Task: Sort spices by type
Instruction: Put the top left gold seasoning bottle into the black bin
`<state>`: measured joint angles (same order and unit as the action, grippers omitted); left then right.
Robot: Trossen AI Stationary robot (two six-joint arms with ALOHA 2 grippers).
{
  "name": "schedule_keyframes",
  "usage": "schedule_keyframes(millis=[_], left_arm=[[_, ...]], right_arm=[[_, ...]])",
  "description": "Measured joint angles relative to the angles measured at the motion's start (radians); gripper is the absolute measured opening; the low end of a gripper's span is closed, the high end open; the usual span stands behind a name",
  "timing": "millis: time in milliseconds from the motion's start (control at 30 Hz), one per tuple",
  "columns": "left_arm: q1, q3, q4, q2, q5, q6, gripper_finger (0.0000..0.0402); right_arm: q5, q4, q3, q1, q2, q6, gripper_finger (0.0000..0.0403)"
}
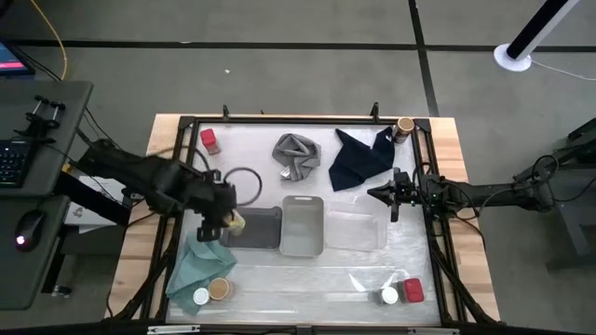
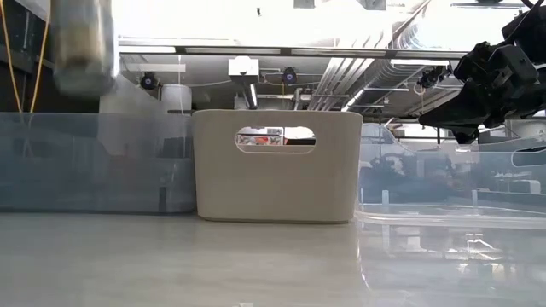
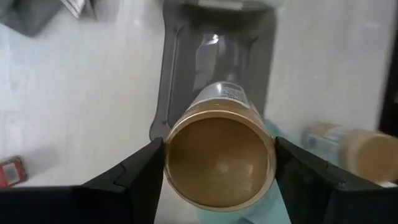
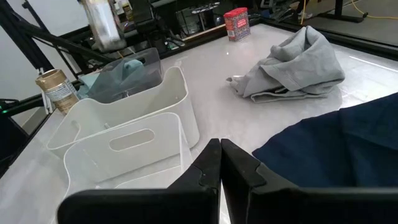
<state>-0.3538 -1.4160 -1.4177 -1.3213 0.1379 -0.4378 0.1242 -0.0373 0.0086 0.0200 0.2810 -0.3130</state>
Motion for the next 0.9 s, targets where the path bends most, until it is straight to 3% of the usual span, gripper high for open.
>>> schedule_keyframes(millis=[233, 433, 600, 900], left_arm=[[0.018, 0.248, 0.113, -0.001, 0.027, 0.011, 0.0238], [0.029, 0.387, 0.184, -0.002, 0.025, 0.055, 0.0238], [0.029, 0.413, 0.225, 0.002, 0.027, 0.064, 0.0248], [0.034, 0.375, 0.258, -0.001, 0.021, 0.142, 0.0303]], right_arm=[[0.000, 0.000, 0.000, 0.000, 0.000, 0.000, 0.0001], [0.000, 0.000, 0.000, 0.000, 0.000, 0.000, 0.0001], [0.000, 0.000, 0.000, 0.000, 0.000, 0.000, 0.0001], [0.000, 0.000, 0.000, 0.000, 0.000, 0.000, 0.0001]])
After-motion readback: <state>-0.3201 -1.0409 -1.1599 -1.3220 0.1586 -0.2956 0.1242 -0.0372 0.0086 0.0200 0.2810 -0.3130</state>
